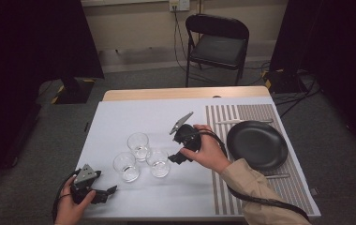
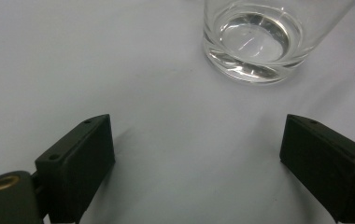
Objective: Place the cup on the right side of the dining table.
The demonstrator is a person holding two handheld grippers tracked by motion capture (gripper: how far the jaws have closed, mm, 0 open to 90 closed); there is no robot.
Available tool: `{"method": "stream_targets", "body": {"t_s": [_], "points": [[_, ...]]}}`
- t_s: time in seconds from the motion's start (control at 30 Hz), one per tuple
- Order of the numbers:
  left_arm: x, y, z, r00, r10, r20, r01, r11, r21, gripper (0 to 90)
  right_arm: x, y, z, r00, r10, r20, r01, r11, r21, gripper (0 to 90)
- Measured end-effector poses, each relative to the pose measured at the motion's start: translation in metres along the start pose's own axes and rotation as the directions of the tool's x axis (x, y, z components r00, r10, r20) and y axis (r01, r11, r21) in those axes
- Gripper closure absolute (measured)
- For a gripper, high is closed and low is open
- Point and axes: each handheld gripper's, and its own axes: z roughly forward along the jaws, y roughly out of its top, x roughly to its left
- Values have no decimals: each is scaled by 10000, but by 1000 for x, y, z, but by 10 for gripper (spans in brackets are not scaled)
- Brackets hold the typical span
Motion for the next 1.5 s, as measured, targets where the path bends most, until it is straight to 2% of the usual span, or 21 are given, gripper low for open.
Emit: {"method": "stream_targets", "body": {"t_s": [0.57,1.5], "points": [[0,0,0,10000,-20,-2,20,10000,-13,91,1,13,2,10000,-97,-1,97,9999,-27,167],[0,0,0,10000,-19,-3,19,10000,-15,91,-1,23,11,9999,-118,-98,118,9999,25,167]]}}
